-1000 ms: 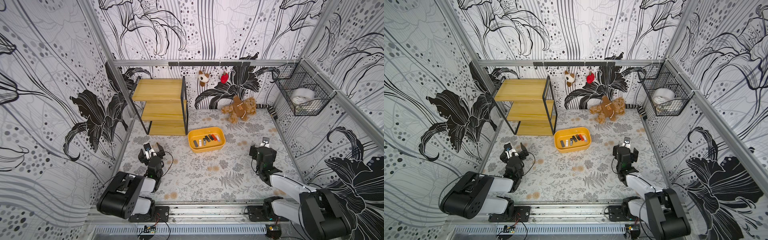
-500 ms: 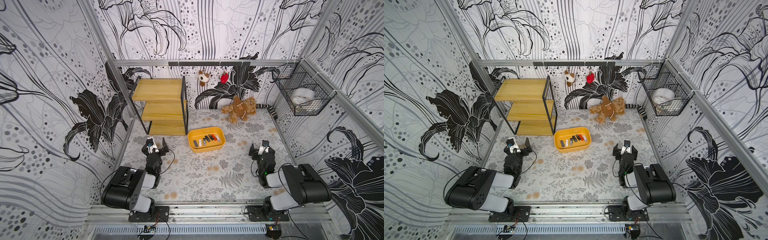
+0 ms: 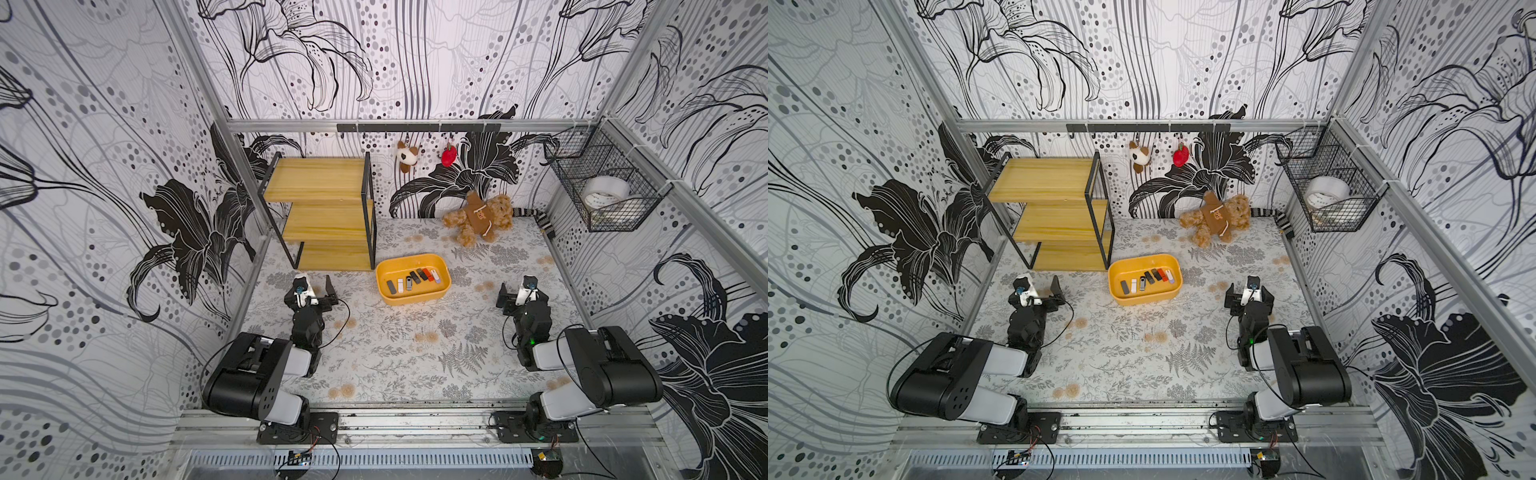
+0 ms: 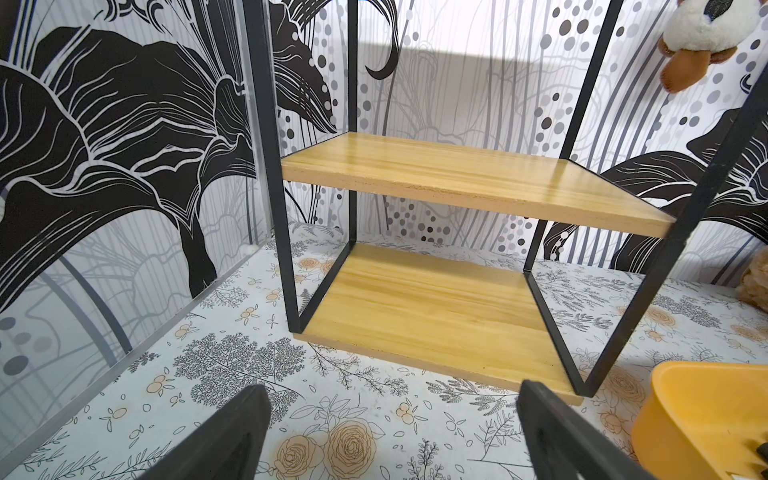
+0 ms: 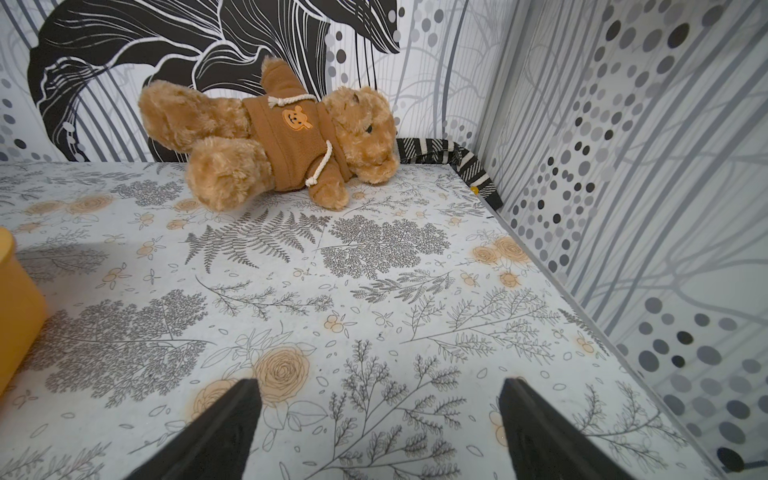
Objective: Put the usb flash drive into the storage box
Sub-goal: Reset both arms
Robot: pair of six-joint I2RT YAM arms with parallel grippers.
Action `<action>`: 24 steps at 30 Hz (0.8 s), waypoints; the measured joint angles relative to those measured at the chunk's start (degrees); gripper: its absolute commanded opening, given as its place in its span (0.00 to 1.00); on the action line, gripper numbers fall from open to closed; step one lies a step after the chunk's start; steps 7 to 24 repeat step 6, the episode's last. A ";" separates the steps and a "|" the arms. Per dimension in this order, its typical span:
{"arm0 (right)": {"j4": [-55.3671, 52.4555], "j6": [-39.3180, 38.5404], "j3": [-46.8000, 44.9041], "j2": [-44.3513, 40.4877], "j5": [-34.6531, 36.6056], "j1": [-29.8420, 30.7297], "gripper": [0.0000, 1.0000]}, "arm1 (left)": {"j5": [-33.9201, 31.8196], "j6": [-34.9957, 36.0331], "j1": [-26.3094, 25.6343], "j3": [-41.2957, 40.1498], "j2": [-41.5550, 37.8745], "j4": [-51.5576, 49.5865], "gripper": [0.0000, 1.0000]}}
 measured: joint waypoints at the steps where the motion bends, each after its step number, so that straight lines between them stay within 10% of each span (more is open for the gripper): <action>1: 0.00 0.00 0.00 0.00 -0.04 -0.02 0.95 | 0.02 0.00 0.00 0.00 0.00 0.00 0.98; 24: 0.00 0.00 0.00 0.00 -0.22 -0.31 0.95 | 0.04 0.00 0.00 0.00 0.00 0.02 0.98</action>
